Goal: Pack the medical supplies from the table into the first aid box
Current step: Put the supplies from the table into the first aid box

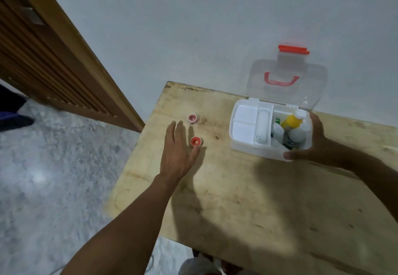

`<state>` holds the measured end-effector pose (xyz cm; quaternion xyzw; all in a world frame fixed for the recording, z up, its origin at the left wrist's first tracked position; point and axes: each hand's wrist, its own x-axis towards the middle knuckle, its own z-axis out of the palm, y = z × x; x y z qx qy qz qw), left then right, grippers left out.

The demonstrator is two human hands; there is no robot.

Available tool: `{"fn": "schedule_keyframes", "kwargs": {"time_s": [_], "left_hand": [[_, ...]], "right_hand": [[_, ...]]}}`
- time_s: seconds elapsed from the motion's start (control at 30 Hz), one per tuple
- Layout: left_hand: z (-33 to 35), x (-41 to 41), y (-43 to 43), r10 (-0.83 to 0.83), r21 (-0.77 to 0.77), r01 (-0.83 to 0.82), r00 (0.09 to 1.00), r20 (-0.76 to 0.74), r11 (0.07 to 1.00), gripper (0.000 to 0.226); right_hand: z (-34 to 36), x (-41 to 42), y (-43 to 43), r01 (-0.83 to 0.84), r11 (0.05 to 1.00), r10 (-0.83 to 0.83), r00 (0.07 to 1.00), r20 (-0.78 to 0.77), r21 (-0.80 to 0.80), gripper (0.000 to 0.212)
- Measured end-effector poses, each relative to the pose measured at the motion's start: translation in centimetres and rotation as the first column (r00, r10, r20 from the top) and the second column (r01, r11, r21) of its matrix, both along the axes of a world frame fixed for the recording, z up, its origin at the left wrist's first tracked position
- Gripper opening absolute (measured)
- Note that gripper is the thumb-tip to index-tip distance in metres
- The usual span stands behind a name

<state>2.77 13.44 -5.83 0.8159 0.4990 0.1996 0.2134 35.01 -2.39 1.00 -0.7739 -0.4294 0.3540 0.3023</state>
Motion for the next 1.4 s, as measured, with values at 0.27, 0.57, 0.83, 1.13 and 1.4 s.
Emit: {"fn": "schedule_keyframes", "kwargs": {"time_s": [0.27,0.57,0.83,1.13,1.4], "left_hand": [[-2.4,3.1,4.3,-0.178,0.102,0.233,0.905,-0.385,0.967,0.079],[-2.5,3.4,8.1,-0.286,0.129,0.373,0.856,-0.431,0.919,0.037],[-1.9,3.5,8.3,-0.268,0.035,0.287,0.928,-0.259,0.957,0.021],[3.6,5.0,5.6,-0.218,0.118,0.203,0.967,0.134,0.972,0.038],[8.3,12.7,1.9,-0.250,0.097,0.244,0.966,0.062,0.965,0.037]], "right_hand": [[-0.9,0.6,0.5,0.080,0.973,-0.072,0.996,0.042,-0.219,0.148],[-0.9,0.8,0.4,0.137,0.939,-0.134,0.990,0.031,-0.316,0.175],[-1.2,1.1,0.2,0.103,0.943,-0.091,0.994,0.053,-0.317,0.164],[-0.8,0.9,0.3,0.055,0.963,-0.051,0.998,0.023,-0.265,0.148],[-1.0,1.3,0.0,-0.010,0.989,0.008,1.000,-0.014,-0.149,0.149]]}}
